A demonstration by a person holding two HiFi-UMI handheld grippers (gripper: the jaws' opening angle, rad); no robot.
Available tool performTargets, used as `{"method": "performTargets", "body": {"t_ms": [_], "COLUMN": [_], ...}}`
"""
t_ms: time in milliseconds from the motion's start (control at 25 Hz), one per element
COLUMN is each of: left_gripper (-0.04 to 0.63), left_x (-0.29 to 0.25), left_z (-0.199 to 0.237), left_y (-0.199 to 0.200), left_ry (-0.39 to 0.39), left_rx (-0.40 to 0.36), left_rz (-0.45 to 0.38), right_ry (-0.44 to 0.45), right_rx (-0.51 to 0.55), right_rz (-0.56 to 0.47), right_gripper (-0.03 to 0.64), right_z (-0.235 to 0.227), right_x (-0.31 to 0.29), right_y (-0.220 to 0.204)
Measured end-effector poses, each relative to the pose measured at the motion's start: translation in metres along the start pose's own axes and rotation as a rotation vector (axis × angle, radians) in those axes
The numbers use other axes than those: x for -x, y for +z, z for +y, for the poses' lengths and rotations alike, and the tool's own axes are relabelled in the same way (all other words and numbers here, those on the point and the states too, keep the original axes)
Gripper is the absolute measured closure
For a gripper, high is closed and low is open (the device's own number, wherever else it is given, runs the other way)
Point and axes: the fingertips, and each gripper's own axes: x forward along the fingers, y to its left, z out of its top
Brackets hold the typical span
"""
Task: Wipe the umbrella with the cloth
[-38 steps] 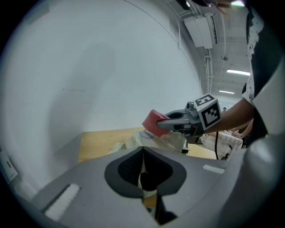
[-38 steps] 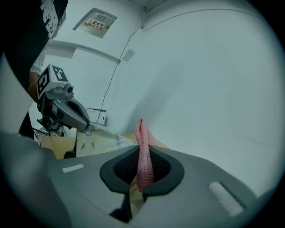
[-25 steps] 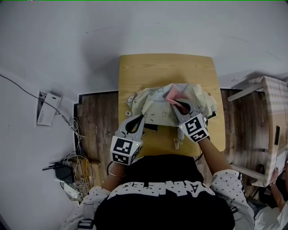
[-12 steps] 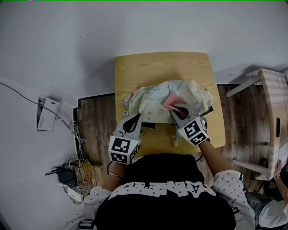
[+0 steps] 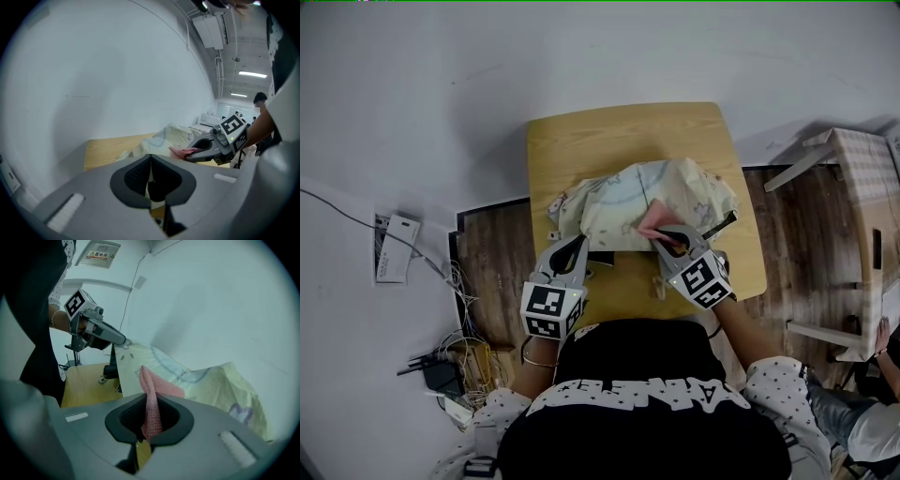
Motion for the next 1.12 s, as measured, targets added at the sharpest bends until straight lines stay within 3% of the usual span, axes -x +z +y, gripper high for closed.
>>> {"method": "performTargets", "body": {"t_ms": [840, 960, 1120], "left_gripper": [0.592, 0.592, 0.592], "left_x": [-0.006, -0.006, -0.005], "left_z": [-0.007, -0.007, -0.008], "left_y": [-0.003, -0.003, -0.004], "left_ry": [-0.031, -0.031, -0.031], "left_rx": [0.01, 0.016, 0.023], "left_rz": [0.008, 0.007, 0.009], "right_ry": [0.026, 0.011, -0.058], "right_rx": [-0.051, -0.036, 0.052], "right_rz": [0.064, 0.019, -0.137], "right_gripper": [0.583, 0.583, 0.583], "right_z": [0.023, 0.02, 0.008], "right_x": [0.017, 0.023, 0.041], "right_y": [-0.035, -0.026, 0.013]}}
